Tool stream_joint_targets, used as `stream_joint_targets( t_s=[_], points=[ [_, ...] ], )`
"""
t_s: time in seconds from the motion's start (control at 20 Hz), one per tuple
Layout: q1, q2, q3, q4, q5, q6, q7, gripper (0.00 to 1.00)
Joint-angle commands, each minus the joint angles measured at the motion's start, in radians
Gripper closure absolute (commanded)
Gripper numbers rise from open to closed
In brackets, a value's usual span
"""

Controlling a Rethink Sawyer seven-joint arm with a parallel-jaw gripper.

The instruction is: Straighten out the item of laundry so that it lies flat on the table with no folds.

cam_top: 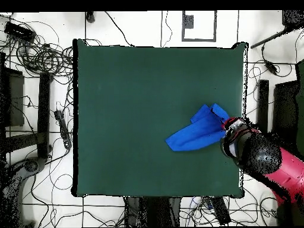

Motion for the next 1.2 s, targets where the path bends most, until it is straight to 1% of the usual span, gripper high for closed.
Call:
stream_joint_targets(
  t_s=[0.05,0.15,0.25,0.4,0.45,0.6,0.65,0.75,0.8,0.9,0.95,1.15,1.2],
  points=[
    [0.106,-0.174,-0.001,0.097,0.092,0.267,0.126,1.0],
    [0.119,-0.185,-0.014,0.094,0.097,0.286,0.129,1.0],
    [0.128,-0.181,-0.023,0.1,0.094,0.276,0.127,1.0],
    [0.141,-0.165,-0.037,0.091,0.065,0.235,0.109,1.0],
    [0.143,-0.162,-0.043,0.09,0.052,0.207,0.096,0.0],
    [0.116,-0.166,-0.011,0.082,0.013,0.205,-0.007,0.0],
    [0.116,-0.163,-0.005,0.064,-0.002,0.239,-0.039,0.0],
    [0.108,-0.167,0.013,0.055,-0.046,0.228,-0.109,0.0],
    [0.096,-0.164,0.032,0.062,-0.053,0.24,-0.147,0.0],
    [0.071,-0.161,0.065,0.085,-0.068,0.208,-0.196,0.0],
    [0.052,-0.159,0.092,0.098,-0.073,0.19,-0.225,0.0],
    [-0.016,-0.152,0.207,0.113,-0.17,0.135,-0.387,0.0],
    [-0.034,-0.149,0.234,0.125,-0.182,0.125,-0.401,0.0]
  ],
)
